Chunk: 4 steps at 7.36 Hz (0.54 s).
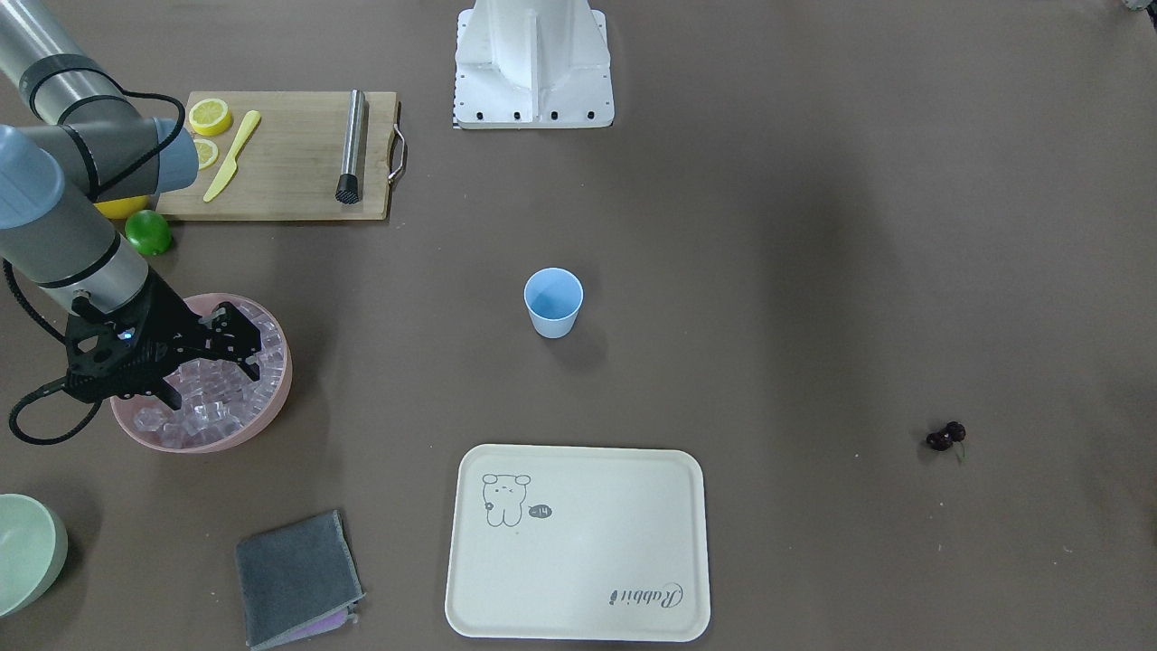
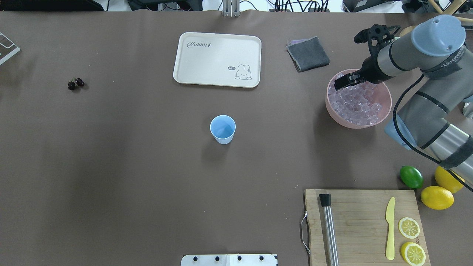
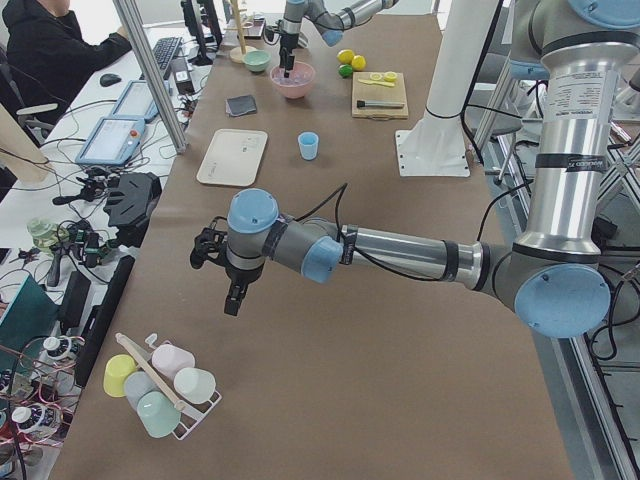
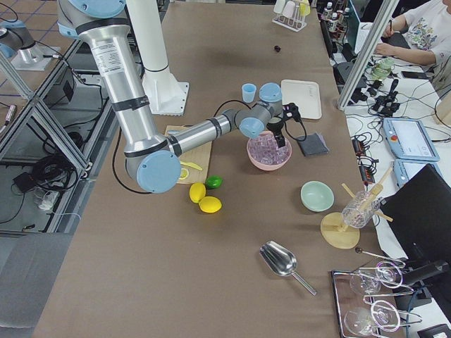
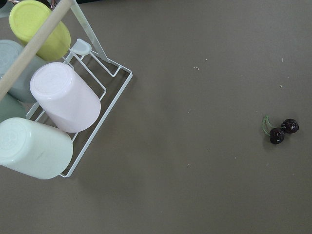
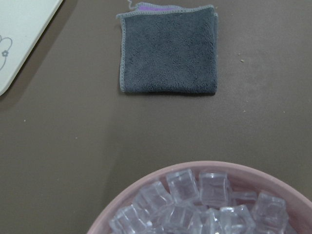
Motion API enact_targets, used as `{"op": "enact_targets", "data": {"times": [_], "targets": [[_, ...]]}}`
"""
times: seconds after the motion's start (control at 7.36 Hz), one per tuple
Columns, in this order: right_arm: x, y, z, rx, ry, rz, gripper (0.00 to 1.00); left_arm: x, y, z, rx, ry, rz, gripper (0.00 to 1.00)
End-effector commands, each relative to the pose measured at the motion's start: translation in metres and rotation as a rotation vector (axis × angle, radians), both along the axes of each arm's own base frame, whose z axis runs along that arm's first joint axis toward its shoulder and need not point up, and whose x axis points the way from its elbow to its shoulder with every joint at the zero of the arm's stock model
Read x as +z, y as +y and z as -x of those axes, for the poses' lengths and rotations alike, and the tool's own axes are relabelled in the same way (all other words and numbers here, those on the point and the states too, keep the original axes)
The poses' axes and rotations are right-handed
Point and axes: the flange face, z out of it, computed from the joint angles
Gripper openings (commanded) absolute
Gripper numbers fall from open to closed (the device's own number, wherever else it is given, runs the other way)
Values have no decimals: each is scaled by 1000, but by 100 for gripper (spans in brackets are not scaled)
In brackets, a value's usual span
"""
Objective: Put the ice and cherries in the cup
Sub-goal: 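Move the right gripper over the pink bowl of ice cubes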
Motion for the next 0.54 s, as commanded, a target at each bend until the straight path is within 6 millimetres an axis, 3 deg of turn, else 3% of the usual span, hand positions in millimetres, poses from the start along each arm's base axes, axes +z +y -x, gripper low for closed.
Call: {"op": "enact_targets", "data": {"times": [0.0, 0.14, 0.41], "targets": [[9, -14, 15, -6, 31, -2, 93, 13, -1, 2, -15, -33, -9, 98], [11, -14, 14, -18, 41, -20, 92, 15, -1, 2, -15, -32, -6, 98], [18, -23, -8, -20, 60, -51, 90, 15, -2, 2, -13, -34, -7, 98]]}}
